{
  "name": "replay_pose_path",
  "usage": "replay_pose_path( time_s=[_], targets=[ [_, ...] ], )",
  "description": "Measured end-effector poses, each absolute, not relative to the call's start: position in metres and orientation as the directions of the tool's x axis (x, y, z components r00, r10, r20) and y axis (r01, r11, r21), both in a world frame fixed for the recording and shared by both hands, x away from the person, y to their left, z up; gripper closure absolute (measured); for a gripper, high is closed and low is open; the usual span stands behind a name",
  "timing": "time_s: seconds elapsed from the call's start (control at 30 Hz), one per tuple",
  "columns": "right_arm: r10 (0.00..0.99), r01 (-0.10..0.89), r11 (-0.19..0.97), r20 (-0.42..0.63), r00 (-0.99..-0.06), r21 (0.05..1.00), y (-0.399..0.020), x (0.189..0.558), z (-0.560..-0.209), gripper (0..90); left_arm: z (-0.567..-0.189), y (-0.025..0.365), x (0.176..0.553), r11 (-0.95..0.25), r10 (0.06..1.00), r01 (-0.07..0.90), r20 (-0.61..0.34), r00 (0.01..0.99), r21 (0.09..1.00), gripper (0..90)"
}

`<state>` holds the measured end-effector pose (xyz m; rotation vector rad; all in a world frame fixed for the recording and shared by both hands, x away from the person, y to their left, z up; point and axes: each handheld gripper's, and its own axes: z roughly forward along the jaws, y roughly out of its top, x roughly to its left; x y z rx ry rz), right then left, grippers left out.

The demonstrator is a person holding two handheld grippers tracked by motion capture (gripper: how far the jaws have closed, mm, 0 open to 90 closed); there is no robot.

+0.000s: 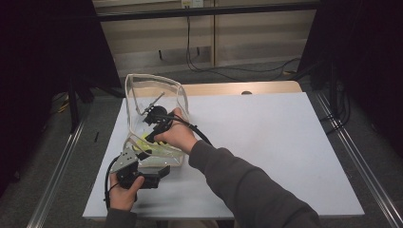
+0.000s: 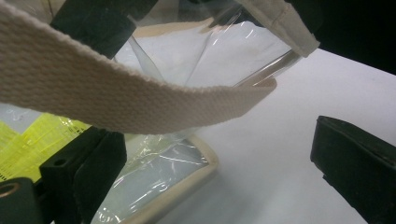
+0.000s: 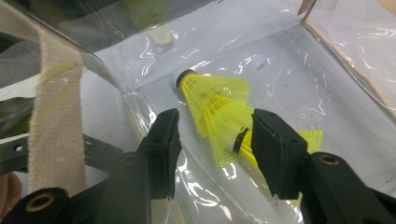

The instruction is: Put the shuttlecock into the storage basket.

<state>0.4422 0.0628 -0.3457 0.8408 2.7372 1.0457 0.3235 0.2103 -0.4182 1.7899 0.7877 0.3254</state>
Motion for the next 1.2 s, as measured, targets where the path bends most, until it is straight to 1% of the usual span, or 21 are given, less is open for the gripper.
replay_pose_path(
  time_s=[0.43, 0.73, 1.1, 1.2],
  targets=[
    [0.508, 0.437, 0.599, 0.103, -0.855, 0.671, 0.049, 0.436, -0.335, 43.8, -0.418, 0.210, 0.323, -0.182, 0.656, 0.352, -0.153, 0.739, 0.918, 3.6],
    [0.510, 0.449, 0.588, 0.122, -0.851, 0.673, 0.038, 0.433, -0.329, 38.7, -0.418, 0.209, 0.324, -0.187, 0.655, 0.350, -0.149, 0.741, 0.918, 3.6],
    [0.498, 0.440, 0.583, 0.128, -0.858, 0.683, 0.029, 0.429, -0.324, 32.4, -0.419, 0.210, 0.322, -0.184, 0.655, 0.352, -0.152, 0.740, 0.918, 3.6],
    [0.497, 0.437, 0.580, 0.127, -0.858, 0.687, 0.027, 0.428, -0.322, 31.9, -0.418, 0.211, 0.322, -0.190, 0.653, 0.351, -0.149, 0.742, 0.917, 3.6]
  ],
)
